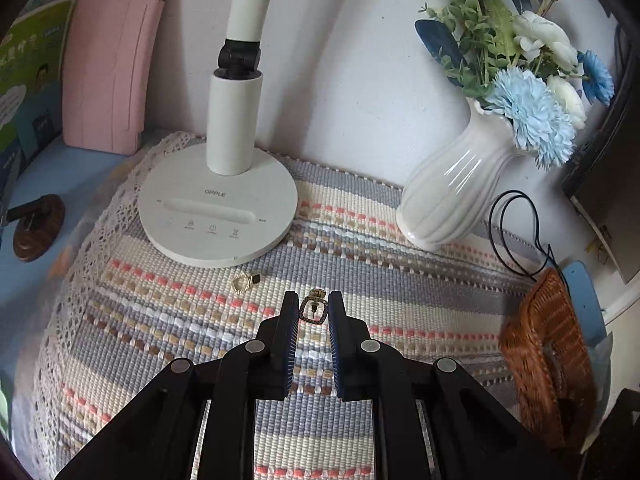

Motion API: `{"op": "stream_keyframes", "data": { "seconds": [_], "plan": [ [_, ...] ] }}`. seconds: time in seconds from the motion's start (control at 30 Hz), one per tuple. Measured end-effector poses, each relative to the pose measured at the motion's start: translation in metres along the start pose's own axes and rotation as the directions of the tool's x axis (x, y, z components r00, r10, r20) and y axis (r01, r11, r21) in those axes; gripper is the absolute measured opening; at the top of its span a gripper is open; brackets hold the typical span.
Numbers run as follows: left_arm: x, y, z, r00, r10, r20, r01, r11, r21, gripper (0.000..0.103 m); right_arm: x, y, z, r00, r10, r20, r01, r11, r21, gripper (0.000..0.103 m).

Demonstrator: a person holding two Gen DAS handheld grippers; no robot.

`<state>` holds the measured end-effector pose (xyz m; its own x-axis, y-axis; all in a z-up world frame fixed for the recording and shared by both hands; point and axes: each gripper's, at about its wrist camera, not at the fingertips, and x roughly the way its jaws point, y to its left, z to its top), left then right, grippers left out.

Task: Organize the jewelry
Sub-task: 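Grasp a gold earring with left tool while right tool grasps a silver earring, then carry both earrings into the wicker basket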

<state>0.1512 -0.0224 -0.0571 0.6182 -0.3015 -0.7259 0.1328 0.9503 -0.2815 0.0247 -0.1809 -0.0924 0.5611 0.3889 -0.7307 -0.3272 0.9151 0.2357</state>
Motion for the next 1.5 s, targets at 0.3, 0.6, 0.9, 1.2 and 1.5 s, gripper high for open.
{"op": "stream_keyframes", "data": {
  "seconds": [0.3,0.6,0.9,1.2,1.5],
  "plan": [
    [-0.021,-0.007,-0.011,1.000,0.006,0.007,-0.005,1.000,-0.009,0.015,-0.058,-0.008,0.009,0.992,0.011,0.127,-0.017,0.999,0.052,0.006],
    [-0.045,-0.042,-0.008,0.999,-0.025,0.040,0.022,0.998,0.066,0.015,-0.140,-0.034,0.025,0.953,-0.040,0.302,0.004,0.993,0.119,0.007],
    [-0.053,-0.110,-0.005,0.997,-0.067,0.050,0.054,0.971,0.233,0.015,-0.202,-0.067,0.035,0.894,-0.160,0.419,0.084,0.977,0.194,0.007],
    [-0.065,-0.193,-0.009,0.953,-0.303,-0.004,0.281,0.878,0.387,0.015,-0.238,-0.100,0.019,0.848,-0.291,0.443,0.167,0.940,0.299,0.007],
    [-0.036,-0.249,-0.029,0.935,-0.333,-0.118,0.348,0.810,0.472,0.015,-0.239,-0.139,-0.016,0.847,-0.385,0.367,0.207,0.874,0.440,0.007]
  ]
}}
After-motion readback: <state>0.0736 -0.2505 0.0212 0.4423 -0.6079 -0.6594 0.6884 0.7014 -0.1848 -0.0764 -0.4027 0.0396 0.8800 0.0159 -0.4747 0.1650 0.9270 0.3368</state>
